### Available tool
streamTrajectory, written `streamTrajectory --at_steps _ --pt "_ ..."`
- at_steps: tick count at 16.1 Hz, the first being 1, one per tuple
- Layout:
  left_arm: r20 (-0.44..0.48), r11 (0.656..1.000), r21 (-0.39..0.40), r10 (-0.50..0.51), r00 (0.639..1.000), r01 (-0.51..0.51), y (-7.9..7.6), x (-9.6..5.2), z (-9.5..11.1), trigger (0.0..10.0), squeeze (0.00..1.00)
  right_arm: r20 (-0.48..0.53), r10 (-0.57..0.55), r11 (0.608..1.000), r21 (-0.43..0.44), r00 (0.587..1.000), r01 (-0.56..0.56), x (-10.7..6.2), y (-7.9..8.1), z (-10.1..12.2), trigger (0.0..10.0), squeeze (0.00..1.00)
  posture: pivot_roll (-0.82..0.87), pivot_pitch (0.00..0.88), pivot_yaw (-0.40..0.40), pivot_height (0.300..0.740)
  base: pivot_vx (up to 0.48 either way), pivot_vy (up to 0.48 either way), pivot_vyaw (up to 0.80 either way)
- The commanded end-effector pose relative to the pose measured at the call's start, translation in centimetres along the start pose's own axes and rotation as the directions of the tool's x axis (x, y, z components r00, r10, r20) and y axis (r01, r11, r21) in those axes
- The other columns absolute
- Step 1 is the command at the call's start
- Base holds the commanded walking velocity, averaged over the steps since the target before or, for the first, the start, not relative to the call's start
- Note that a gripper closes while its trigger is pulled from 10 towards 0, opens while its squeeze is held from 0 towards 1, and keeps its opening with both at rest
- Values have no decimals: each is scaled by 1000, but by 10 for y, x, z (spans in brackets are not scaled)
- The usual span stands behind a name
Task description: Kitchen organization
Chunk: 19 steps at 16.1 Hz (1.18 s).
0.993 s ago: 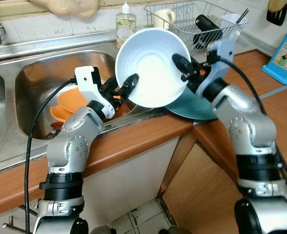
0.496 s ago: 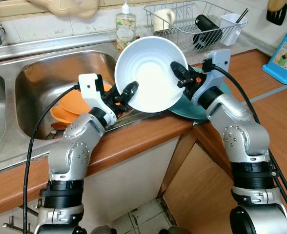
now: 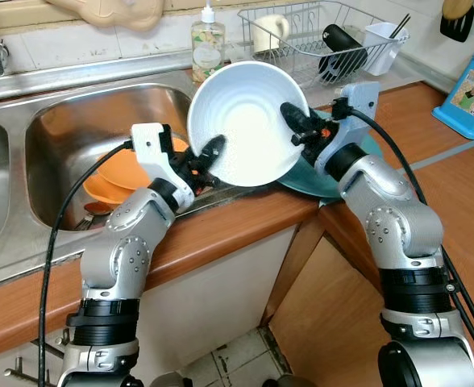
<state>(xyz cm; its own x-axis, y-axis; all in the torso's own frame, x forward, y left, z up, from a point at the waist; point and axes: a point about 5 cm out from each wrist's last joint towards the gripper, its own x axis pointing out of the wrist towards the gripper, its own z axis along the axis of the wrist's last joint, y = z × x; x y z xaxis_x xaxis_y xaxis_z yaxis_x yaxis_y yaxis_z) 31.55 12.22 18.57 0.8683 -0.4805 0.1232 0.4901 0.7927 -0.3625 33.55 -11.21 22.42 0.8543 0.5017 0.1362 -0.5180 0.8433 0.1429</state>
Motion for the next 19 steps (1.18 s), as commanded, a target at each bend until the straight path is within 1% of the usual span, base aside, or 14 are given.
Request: streamTrajectory --at_steps 1,8,9,10,11,12,13,14,15,17,19 --pt "-4 1000 12 8 1000 -8 1 -1 0 0 0 58 -6 1000 -22 998 7 0 -1 15 0 0 -143 0 15 740 0 0 0" --pt "6 1000 11 17 1000 -17 1 1 1 0 0 58 -9 999 -38 998 12 1 -1 15 0 0 -145 0 16 740 0 0 0" --pt "9 1000 12 20 1000 -21 1 1 1 0 0 58 -10 999 -43 998 12 2 0 15 2706 0 -145 0 16 740 0 0 0" --pt "31 999 16 43 999 -44 3 4 6 0 0 50 -11 997 -73 999 15 3 1 15 10000 0 -143 0 11 740 0 0 0" --pt "40 999 17 50 998 -51 4 4 8 0 0 47 -13 997 -82 999 17 3 1 14 10000 0 -143 0 11 740 0 0 0" --pt "60 998 16 64 996 -65 6 6 13 0 0 39 1 996 -87 999 2 4 3 14 10000 329 -142 0 10 740 0 0 0" --pt "65 998 15 67 996 -68 7 7 15 0 0 36 12 997 -83 999 -9 4 4 14 10000 329 -142 0 10 740 0 0 0" --pt "73 997 15 72 995 -74 8 7 17 0 0 34 27 997 -78 999 -24 5 5 14 10000 1000 -142 0 10 740 0 0 0" --pt "73 997 15 72 995 -74 8 7 17 0 0 34 27 997 -78 999 -24 5 5 14 10000 1000 -142 0 10 740 0 0 0" --pt "109 996 -9 93 990 -92 11 9 25 0 0 31 46 994 -97 998 -43 5 7 16 10000 1000 -146 0 10 740 0 0 0" --pt "167 989 -31 148 975 -145 20 11 39 0 0 18 59 989 -135 998 -56 4 9 17 10000 1000 -148 0 8 740 0 0 0"
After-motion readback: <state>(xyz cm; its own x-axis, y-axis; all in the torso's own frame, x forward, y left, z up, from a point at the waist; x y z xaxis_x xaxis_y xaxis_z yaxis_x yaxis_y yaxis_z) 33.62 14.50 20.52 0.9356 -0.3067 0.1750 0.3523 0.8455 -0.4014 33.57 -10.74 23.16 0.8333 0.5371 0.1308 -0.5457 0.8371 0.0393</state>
